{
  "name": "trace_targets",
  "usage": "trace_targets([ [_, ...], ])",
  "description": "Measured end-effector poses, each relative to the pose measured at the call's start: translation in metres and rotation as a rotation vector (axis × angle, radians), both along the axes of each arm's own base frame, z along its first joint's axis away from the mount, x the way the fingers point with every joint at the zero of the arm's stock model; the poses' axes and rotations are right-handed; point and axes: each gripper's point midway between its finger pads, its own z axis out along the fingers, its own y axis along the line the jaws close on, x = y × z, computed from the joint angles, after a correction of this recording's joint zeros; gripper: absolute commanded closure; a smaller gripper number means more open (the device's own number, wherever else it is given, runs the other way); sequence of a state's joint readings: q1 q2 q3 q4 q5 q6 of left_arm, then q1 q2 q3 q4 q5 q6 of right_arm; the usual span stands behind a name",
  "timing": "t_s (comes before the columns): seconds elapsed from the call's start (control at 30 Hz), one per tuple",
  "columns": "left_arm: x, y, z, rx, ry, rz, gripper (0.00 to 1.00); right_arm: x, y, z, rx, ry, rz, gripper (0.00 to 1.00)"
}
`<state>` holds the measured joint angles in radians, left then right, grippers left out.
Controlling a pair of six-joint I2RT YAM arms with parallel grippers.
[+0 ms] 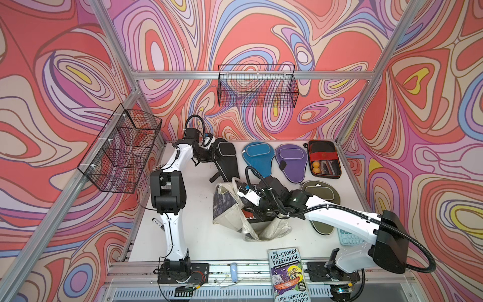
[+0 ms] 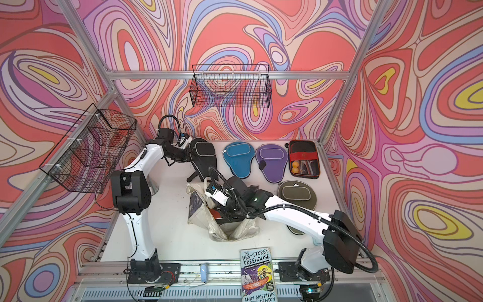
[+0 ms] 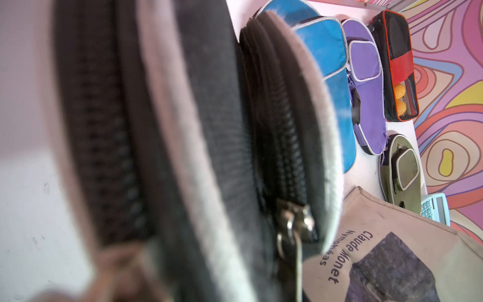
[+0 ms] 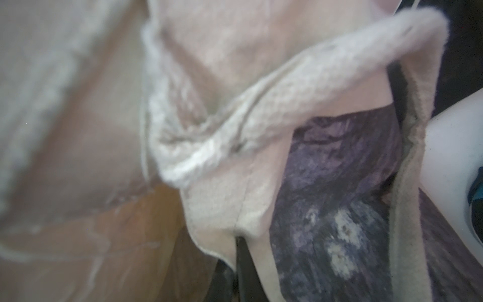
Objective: Remove the ping pong set from the canvas bag
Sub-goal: Place the ping pong set at the center of the board.
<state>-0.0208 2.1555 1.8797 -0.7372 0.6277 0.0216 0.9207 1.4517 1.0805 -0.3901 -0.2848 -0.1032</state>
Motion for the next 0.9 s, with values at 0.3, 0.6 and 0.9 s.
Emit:
trace_targets([
  [0.3, 0.018, 0.0, -0.013, 0.002, 0.032, 0.003, 1.0, 0.0, 0.0, -0.002, -0.004, 0.002, -0.001, 1.0],
  [0.6, 0.027, -0.006, -0.016, 0.03, 0.048, -0.005, 1.0, 0.002, 0.001, -0.008, -0.017, 0.01, -0.002, 1.0],
  [0.9, 0.032, -0.009, -0.017, 0.078, 0.056, -0.001, 0.87, 0.003, 0.002, -0.009, -0.024, 0.004, -0.001, 1.0],
])
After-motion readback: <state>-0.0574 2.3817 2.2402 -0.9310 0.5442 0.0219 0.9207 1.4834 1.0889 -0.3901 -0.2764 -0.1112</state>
